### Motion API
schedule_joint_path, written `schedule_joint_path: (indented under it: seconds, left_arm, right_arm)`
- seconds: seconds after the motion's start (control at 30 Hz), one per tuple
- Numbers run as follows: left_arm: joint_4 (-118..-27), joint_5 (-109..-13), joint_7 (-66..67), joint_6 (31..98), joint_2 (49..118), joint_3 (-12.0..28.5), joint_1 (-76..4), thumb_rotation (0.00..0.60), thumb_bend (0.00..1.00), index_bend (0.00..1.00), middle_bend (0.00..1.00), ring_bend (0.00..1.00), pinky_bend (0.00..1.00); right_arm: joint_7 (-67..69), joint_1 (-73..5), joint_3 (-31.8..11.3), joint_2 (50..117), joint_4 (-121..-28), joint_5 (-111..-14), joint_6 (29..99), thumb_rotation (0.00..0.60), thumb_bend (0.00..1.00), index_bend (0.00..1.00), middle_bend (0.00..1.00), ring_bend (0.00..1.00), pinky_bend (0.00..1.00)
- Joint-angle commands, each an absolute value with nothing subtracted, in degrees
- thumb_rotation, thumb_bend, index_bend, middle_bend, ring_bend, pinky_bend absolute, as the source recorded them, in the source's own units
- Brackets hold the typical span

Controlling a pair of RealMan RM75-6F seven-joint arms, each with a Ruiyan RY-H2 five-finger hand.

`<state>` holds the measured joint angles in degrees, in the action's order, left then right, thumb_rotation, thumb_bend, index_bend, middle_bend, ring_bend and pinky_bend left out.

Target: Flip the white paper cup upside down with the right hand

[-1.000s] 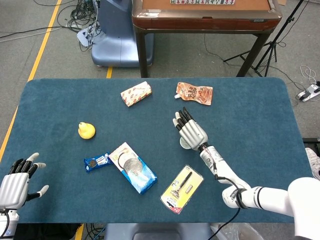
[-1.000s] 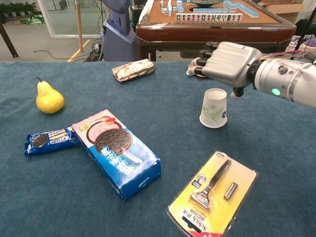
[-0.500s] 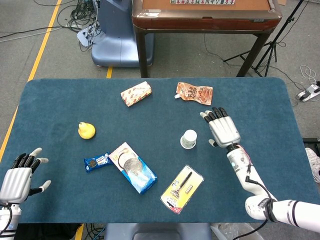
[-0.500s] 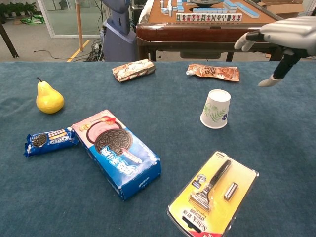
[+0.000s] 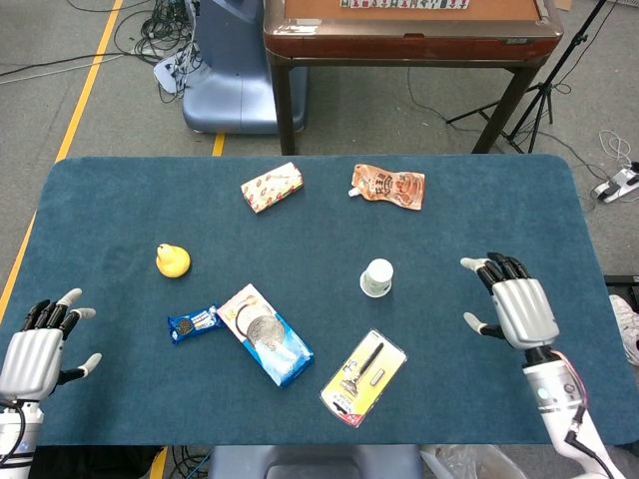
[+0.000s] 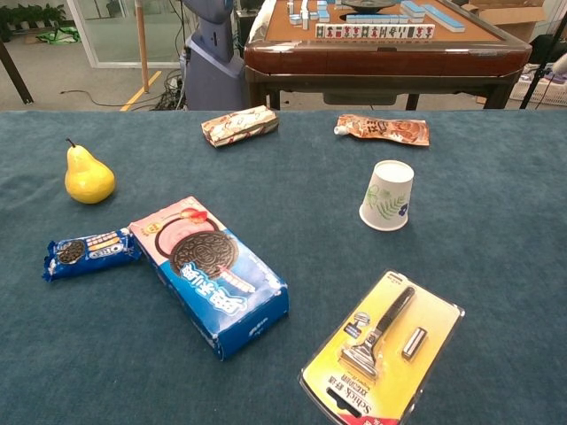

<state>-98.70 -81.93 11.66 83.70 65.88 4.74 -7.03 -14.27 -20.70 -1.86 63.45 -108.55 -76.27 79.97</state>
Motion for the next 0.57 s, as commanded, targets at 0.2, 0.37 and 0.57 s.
schedule_joint_path:
  seconds: [0.2, 0.37, 0.57]
  left_arm:
    - [-99.29, -81.91, 12.76, 84.83, 66.64, 5.16, -7.05, 0.600, 0.15, 0.28, 0.13, 0.16, 0.08]
    - [-99.19, -82.15, 12.70, 85.17, 66.71, 4.99, -6.91, 0.600, 0.15, 0.26, 0.13, 0.16, 0.08]
    - [-99.14, -81.96, 12.77, 84.96, 66.69, 4.82, -6.92, 0.600, 0.15, 0.26, 0.13, 0.16, 0.08]
  right_arm:
    - [-11.38, -14.78, 2.10, 63.61, -108.18, -82.88, 84.10, 0.600, 0.19, 0.25, 0.28, 0.14, 0.22]
    - [-11.20, -13.77, 1.99, 63.73, -108.34, -83.26, 83.71, 0.600, 0.19, 0.25, 0.28, 0.14, 0.22]
    - [-10.75, -12.68, 1.53, 64.17, -108.15, -83.97, 83.90, 0.600, 0.19, 0.26, 0.28, 0.14, 0.22]
